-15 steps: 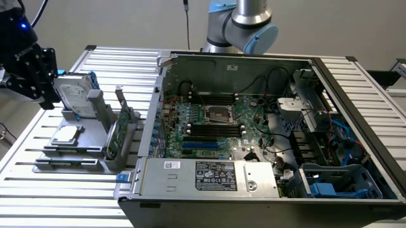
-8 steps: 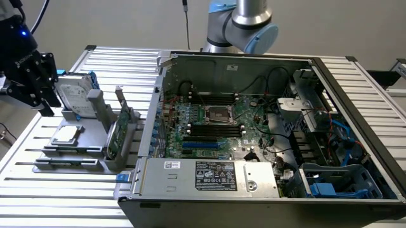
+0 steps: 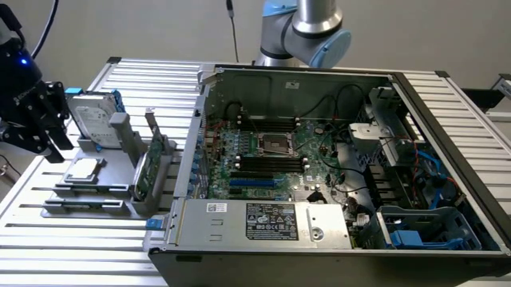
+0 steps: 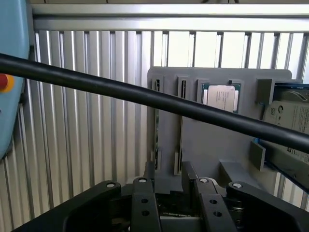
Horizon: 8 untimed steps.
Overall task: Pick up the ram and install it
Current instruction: 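Pick up the ram and move it above insertion slot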
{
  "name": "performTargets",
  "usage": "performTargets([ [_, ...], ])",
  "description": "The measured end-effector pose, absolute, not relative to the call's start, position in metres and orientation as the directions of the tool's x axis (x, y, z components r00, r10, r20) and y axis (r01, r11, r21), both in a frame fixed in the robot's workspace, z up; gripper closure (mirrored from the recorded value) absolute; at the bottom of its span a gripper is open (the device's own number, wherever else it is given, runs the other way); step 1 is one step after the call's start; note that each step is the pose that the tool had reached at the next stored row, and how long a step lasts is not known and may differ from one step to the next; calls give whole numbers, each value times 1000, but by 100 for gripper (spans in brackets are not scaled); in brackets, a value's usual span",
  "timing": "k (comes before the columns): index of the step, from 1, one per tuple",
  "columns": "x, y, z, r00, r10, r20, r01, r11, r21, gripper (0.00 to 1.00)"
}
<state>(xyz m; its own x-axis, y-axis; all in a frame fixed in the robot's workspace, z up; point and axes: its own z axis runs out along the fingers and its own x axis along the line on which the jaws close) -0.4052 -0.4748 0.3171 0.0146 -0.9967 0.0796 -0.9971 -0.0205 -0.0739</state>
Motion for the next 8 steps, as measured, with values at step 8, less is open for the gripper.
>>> performTargets([
  [8,-407,-489,302,17,-997,79,-997,-23,-74,64],
])
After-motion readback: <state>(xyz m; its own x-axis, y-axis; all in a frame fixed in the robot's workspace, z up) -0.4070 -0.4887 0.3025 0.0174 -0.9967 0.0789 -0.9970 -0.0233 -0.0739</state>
